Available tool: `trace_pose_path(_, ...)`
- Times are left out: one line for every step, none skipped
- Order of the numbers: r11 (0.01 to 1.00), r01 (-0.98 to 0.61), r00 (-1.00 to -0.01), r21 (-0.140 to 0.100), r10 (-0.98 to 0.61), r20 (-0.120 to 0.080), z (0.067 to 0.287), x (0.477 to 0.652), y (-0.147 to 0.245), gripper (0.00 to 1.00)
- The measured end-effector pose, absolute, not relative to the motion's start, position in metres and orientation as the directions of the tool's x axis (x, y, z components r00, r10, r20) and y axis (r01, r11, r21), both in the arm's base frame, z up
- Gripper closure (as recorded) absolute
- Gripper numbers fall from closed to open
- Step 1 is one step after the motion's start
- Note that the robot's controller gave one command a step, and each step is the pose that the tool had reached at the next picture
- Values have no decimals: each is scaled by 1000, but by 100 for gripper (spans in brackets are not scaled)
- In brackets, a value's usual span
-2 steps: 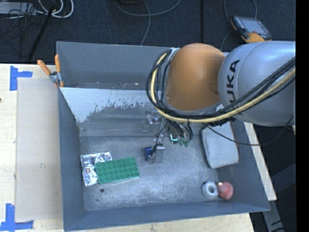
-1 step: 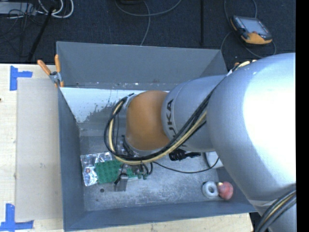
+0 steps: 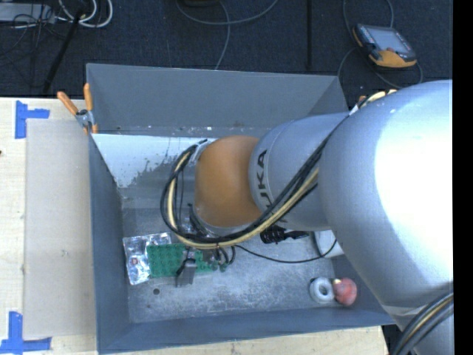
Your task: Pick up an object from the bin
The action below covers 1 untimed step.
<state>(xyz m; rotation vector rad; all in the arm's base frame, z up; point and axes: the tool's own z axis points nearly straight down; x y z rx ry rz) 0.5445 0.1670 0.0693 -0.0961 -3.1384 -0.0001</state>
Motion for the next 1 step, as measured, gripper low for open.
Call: trace_pose_path(999, 51, -999, 2, 51, -8, 226, 559, 139, 100)
